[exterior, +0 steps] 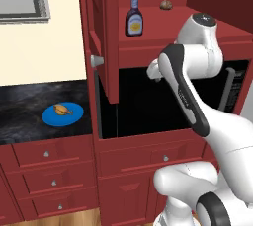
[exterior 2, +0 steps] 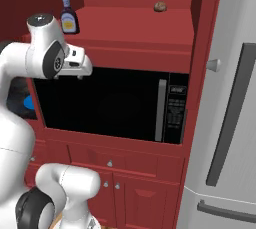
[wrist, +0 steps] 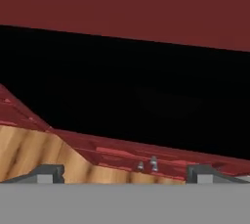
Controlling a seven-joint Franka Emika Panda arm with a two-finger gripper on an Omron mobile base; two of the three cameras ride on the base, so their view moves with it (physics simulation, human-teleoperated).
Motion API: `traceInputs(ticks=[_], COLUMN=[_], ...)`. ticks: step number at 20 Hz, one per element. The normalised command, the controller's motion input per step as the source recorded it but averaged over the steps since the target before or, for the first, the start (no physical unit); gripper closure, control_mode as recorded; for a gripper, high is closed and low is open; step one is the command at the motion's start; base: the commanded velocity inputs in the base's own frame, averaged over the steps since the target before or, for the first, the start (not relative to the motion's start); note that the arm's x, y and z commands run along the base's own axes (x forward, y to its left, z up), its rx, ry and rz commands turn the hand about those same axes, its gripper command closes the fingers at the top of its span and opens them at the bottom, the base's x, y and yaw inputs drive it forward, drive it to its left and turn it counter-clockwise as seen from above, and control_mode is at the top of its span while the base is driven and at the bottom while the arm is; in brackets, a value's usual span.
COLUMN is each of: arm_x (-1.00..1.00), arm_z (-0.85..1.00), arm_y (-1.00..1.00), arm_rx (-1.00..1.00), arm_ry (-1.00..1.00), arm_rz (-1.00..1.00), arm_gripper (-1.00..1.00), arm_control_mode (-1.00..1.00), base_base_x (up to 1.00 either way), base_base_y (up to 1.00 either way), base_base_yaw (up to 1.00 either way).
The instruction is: Pick the chicken drumstick from the plate and place it on the cutting board. Then pick the condiment bottle from the cabinet and place it next to the cutting board.
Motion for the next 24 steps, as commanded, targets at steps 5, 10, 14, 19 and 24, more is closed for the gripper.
traceInputs(ticks=[5,10,14,19,24], arm_x=[-0.02,-0.06,-0.03,-0.03,-0.08], arm_z=[0.23,0.29,0.31,0.28,0.19], arm_y=[0.11,0.05,0.01,0.01,0.0], arm_rx=[0.0,0.0,0.0,0.0,0.0], arm_ry=[-0.21,-0.21,-0.2,-0.19,-0.13], arm_rz=[0.03,0.02,0.01,0.01,0.05], arm_gripper=[-1.0,-1.0,-1.0,-1.0,-1.0], arm_control_mode=[-1.0,-1.0,-1.0,-1.0,-1.0], base_base_x=[0.0,0.0,0.0,0.0,0.0], base_base_y=[0.0,0.0,0.0,0.0,0.0], base_base_yaw=[0.0,0.0,0.0,0.0,0.0])
